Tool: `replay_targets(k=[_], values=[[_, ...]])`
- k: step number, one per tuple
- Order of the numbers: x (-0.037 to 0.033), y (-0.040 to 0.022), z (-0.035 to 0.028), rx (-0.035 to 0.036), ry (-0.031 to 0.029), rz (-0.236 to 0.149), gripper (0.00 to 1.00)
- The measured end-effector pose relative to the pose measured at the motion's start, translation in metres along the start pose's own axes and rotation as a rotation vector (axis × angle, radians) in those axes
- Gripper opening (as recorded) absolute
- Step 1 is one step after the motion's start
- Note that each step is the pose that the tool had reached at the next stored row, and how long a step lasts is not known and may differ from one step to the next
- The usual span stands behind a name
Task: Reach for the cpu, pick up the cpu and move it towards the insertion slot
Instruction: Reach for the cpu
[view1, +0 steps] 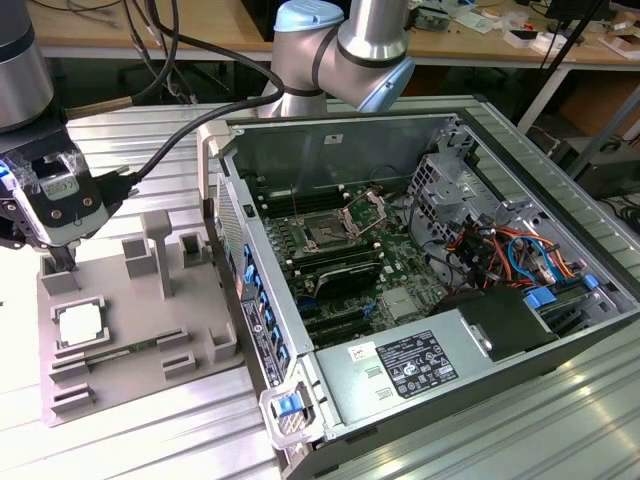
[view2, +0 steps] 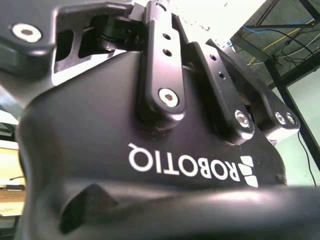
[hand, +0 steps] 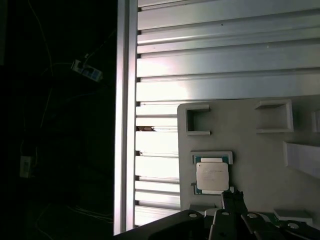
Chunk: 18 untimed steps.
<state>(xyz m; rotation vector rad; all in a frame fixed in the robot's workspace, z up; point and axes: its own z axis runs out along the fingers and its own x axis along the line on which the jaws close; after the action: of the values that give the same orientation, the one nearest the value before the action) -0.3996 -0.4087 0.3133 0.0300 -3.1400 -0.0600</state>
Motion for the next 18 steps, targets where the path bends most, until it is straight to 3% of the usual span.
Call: replay_targets(k=[18], values=[[0.0009,-0.0001,0.0038,0.0000,0.0000,0.000,0.11]])
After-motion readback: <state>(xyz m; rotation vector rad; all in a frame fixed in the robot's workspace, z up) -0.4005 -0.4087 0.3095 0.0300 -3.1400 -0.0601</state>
